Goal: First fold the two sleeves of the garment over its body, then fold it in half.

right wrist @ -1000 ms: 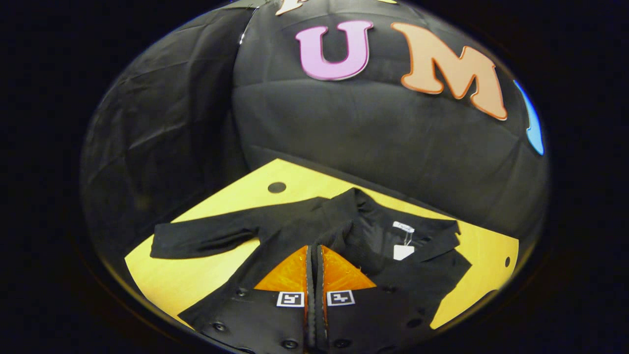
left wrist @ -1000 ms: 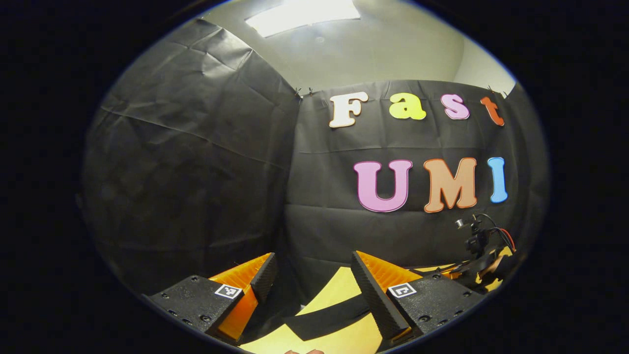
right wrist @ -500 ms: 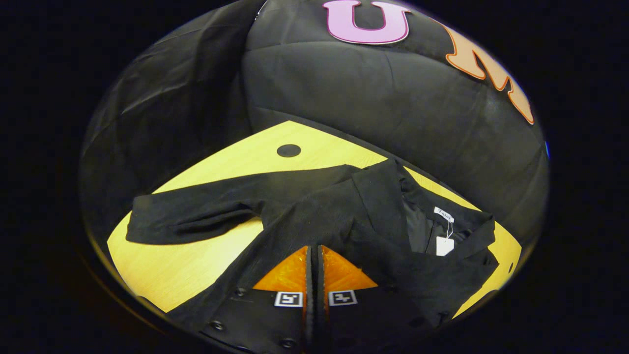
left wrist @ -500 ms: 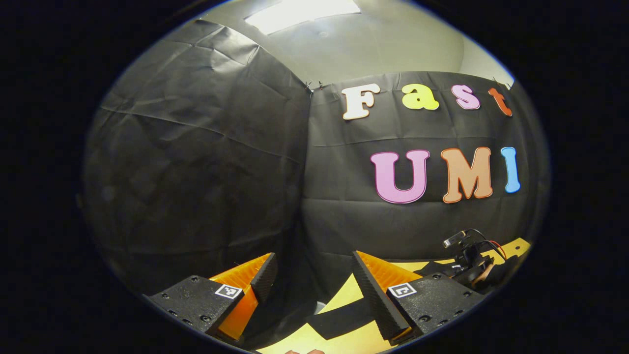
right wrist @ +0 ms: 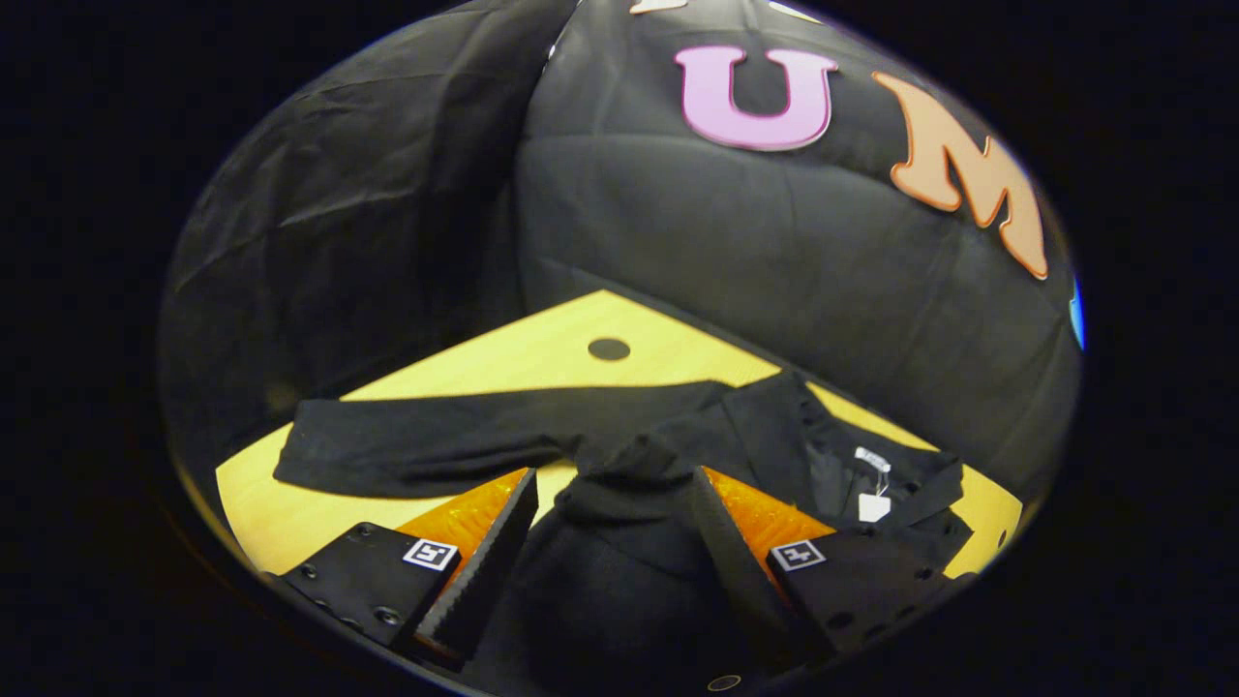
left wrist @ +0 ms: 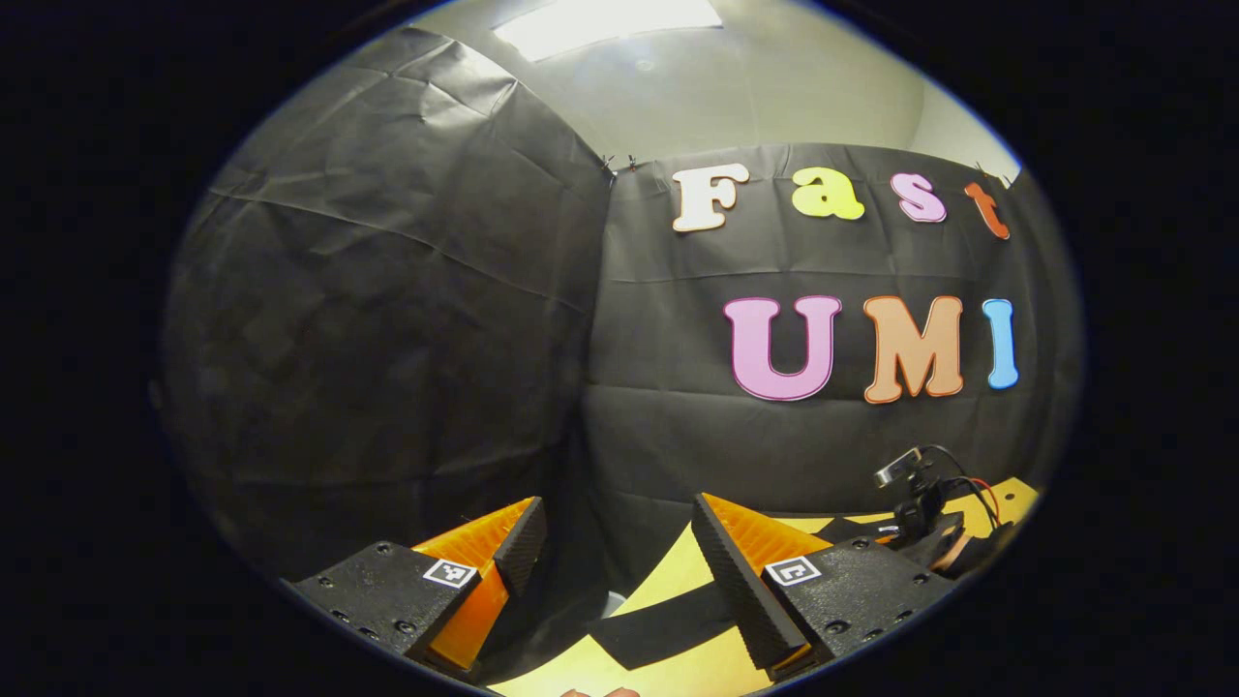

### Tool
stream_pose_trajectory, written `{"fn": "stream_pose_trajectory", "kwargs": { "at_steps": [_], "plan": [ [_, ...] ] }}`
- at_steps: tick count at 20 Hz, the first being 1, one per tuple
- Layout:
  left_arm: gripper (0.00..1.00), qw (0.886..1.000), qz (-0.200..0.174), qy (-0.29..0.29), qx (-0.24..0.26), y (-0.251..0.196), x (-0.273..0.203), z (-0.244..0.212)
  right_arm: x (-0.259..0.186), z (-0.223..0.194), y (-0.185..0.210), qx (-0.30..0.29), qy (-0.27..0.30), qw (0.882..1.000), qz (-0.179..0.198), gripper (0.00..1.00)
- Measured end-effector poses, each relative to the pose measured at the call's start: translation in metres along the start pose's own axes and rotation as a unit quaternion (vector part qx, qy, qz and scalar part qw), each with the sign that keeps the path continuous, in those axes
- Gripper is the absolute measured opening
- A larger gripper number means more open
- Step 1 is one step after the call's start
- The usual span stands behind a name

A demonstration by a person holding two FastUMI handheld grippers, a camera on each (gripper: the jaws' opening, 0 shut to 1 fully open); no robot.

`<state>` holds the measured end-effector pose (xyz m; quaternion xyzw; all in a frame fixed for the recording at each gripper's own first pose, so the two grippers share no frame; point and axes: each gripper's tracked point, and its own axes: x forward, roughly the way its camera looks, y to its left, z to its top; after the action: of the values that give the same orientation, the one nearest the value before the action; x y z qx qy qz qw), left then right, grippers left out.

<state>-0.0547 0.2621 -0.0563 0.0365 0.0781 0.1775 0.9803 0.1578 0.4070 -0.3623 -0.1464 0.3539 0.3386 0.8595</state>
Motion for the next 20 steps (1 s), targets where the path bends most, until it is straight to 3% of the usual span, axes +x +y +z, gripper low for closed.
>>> {"fn": "stream_pose_trajectory", "kwargs": {
  "at_steps": [5, 11, 16, 20],
  "plan": [
    [0.93, 1.0, -0.023, -0.006, -0.005, -0.015, 0.006, -0.003, -0.078, 0.042, -0.027, 0.014, -0.102, 0.994, -0.048, 1.0],
    [0.92, 0.999, -0.041, -0.005, -0.009, -0.031, 0.023, -0.014, -0.191, 0.067, -0.074, 0.069, -0.212, 0.968, -0.119, 1.0],
    [0.92, 0.998, -0.064, -0.003, -0.011, -0.05, 0.042, -0.026, -0.3, 0.052, -0.124, 0.145, -0.29, 0.925, -0.197, 0.97],
    [0.93, 0.996, -0.088, 0.011, -0.011, -0.07, 0.056, -0.048, -0.375, 0.013, -0.168, 0.19, -0.309, 0.892, -0.272, 0.99]
  ]
}}
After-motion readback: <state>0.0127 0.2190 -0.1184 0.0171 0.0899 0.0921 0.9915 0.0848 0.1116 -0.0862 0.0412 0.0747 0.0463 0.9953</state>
